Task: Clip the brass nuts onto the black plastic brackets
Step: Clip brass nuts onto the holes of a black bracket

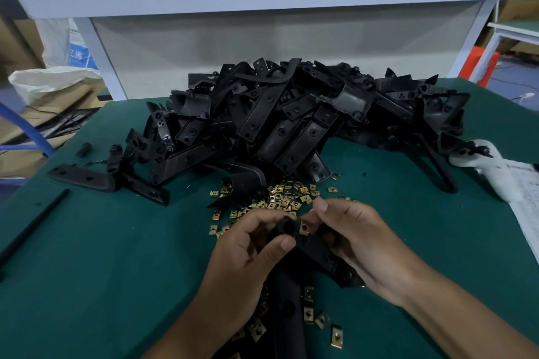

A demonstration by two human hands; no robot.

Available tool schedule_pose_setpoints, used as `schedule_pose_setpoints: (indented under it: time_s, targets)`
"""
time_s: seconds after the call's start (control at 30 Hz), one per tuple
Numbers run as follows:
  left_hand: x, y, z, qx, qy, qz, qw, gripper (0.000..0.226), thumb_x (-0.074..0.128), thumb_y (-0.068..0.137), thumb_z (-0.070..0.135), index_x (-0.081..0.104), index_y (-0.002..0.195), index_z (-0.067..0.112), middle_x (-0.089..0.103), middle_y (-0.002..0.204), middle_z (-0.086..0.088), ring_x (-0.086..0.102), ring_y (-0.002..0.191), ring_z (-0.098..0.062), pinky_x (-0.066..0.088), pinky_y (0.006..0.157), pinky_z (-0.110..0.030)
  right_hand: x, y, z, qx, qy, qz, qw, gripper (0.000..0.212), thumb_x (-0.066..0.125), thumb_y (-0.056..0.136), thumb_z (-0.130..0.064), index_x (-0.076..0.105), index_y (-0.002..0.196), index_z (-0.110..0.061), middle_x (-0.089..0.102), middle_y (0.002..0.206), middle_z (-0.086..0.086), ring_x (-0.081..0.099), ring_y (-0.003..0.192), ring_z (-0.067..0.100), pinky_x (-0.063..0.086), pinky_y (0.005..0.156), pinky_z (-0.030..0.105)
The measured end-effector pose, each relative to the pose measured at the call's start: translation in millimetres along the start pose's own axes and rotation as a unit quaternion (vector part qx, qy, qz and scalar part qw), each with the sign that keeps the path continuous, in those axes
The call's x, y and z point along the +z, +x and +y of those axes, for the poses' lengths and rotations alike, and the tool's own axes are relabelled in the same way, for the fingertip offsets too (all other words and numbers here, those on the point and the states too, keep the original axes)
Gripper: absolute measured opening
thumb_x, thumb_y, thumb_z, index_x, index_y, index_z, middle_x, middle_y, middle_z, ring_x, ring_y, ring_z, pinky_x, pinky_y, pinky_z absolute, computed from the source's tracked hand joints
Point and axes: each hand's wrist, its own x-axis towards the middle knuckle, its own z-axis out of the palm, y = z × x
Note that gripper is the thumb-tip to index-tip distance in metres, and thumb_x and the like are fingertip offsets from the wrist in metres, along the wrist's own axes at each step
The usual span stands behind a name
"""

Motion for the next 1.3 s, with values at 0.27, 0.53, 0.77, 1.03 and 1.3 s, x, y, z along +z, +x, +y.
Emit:
schedule_pose_setpoints:
  time_s: [0.27, 0.53, 0.77, 1.03, 1.3]
  targets:
    - [1.5, -1.5, 2.1, 0.011, -0.024, 0.034, 0.999, 0.021, 0.07, 0.08, 0.048, 0.072, 0.1, 0.041, 0.075, 0.094, 0.01, 0.071, 0.086, -0.003, 0.053, 0.07, -0.013, -1.5, -1.3, 0.6, -0.052, -0.06, -0.024, 0.997, 0.045, 0.067, 0.087, -0.051, 0.077, 0.1, -0.009, 0.073, 0.098, 0.016, 0.07, 0.09, 0.03, 0.055, 0.081, 0.039]
    - [-1.3, 4.7, 6.5, -0.045, -0.096, 0.022, 0.994, 0.019, 0.074, 0.085, 0.042, 0.072, 0.1, 0.031, 0.073, 0.089, 0.007, 0.07, 0.084, -0.006, 0.055, 0.07, -0.018, -8.4, 3.8, 1.7, -0.04, 0.014, -0.065, 0.997, 0.035, 0.045, 0.097, -0.015, 0.075, 0.116, -0.013, 0.074, 0.114, 0.011, 0.069, 0.105, 0.018, 0.053, 0.081, 0.022]
    - [-4.4, 5.9, 6.2, -0.133, -0.301, 0.012, 0.944, 0.026, 0.065, 0.094, 0.032, 0.065, 0.114, 0.016, 0.066, 0.12, -0.023, 0.068, 0.107, -0.04, 0.058, 0.081, -0.054, -11.8, 7.5, -4.2, -0.061, 0.042, -0.045, 0.996, 0.038, 0.061, 0.087, -0.004, 0.072, 0.119, -0.02, 0.071, 0.122, 0.012, 0.07, 0.104, 0.017, 0.055, 0.084, 0.026]
    - [-5.8, 6.0, 12.2, -0.14, -0.241, -0.009, 0.96, 0.029, 0.075, 0.087, 0.036, 0.068, 0.108, 0.017, 0.073, 0.093, -0.015, 0.069, 0.063, -0.024, 0.057, 0.055, -0.029, -11.0, 7.4, -3.1, -0.043, 0.069, -0.017, 0.997, 0.033, 0.069, 0.082, -0.001, 0.075, 0.112, -0.012, 0.075, 0.106, 0.013, 0.072, 0.104, 0.025, 0.058, 0.073, 0.024]
    - [-5.2, 7.7, 5.0, -0.083, -0.2, -0.032, 0.976, 0.041, 0.084, 0.07, 0.019, 0.067, 0.108, 0.02, 0.071, 0.1, -0.006, 0.07, 0.082, -0.02, 0.059, 0.066, -0.03, -8.6, 5.8, -4.5, -0.028, 0.037, -0.018, 0.999, 0.027, 0.083, 0.072, -0.025, 0.078, 0.098, -0.02, 0.074, 0.1, 0.006, 0.069, 0.086, 0.014, 0.054, 0.071, 0.022]
